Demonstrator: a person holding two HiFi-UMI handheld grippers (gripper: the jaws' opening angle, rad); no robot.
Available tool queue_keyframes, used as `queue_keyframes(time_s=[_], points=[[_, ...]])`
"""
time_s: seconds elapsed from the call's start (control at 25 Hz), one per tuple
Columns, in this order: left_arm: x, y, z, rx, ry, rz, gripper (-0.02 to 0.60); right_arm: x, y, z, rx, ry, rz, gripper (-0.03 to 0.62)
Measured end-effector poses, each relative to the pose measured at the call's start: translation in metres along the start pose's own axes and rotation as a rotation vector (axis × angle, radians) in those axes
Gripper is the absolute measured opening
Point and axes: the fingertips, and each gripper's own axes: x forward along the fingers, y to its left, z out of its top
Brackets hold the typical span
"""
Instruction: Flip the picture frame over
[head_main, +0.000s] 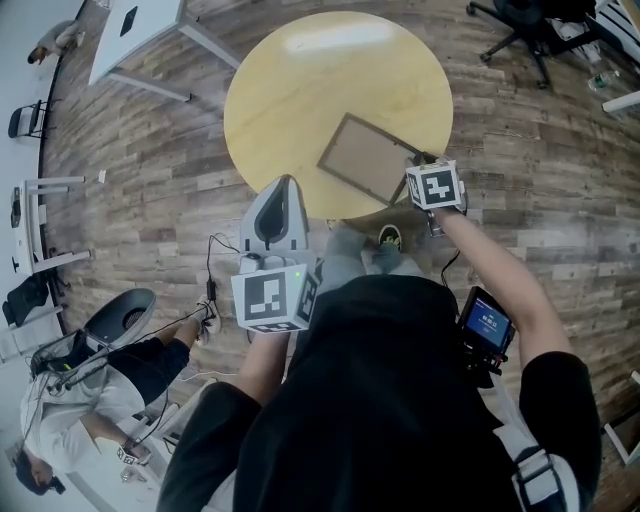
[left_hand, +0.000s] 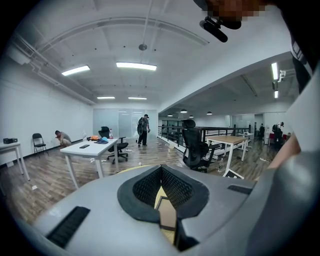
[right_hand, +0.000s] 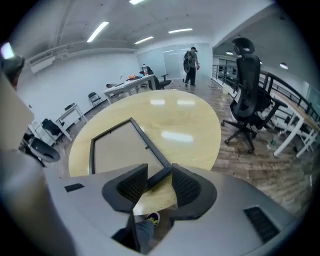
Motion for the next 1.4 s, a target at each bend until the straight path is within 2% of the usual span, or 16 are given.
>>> queue_keyframes(time_s=[0.12, 0.28, 0.4, 0.52, 0.56, 0.68, 0.76, 0.8, 0.88, 0.96, 1.16, 1.4], points=[[-0.001, 0.001, 0.001, 0.0, -0.006, 0.002, 0.023, -0.004, 0.005, 0.007, -0.107, -0.03, 0.002, 0.177], [-0.001, 0.0, 0.006, 0.0, -0.023, -0.002, 0.023, -0.028, 0.015, 0.036, -0.223, -0.126, -0.014, 0.186], [-0.002, -0.003, 0.013, -0.002, -0.043, -0.015, 0.023, -0.064, 0.026, 0.071, -0.335, -0.27, -0.07, 0.184], [-0.001, -0.008, 0.024, -0.004, -0.075, -0.037, 0.023, -0.114, 0.049, 0.114, -0.411, -0.459, -0.059, 0.183], [0.0, -0.011, 0.028, -0.008, -0.084, -0.047, 0.023, -0.132, 0.056, 0.125, -0.428, -0.521, -0.048, 0.171], [0.003, -0.026, 0.044, -0.012, -0.11, -0.075, 0.023, -0.189, 0.068, 0.153, -0.464, -0.677, -0.037, 0.078], [0.003, -0.036, 0.055, -0.012, -0.129, -0.089, 0.023, -0.224, 0.074, 0.164, -0.454, -0.752, 0.008, 0.025], [0.002, -0.041, 0.06, -0.013, -0.138, -0.095, 0.023, -0.239, 0.077, 0.167, -0.429, -0.778, 0.047, 0.018], [0.002, -0.05, 0.066, -0.013, -0.147, -0.108, 0.023, -0.263, 0.081, 0.17, -0.368, -0.81, 0.12, 0.018], [0.002, -0.061, 0.066, -0.011, -0.146, -0.125, 0.023, -0.276, 0.082, 0.165, -0.335, -0.826, 0.158, 0.018], [0.002, -0.083, 0.062, 0.003, -0.137, -0.157, 0.023, -0.288, 0.071, 0.149, -0.356, -0.823, 0.14, 0.018], [0.003, -0.093, 0.068, 0.017, -0.139, -0.171, 0.023, -0.297, 0.062, 0.149, -0.348, -0.838, 0.12, 0.018]])
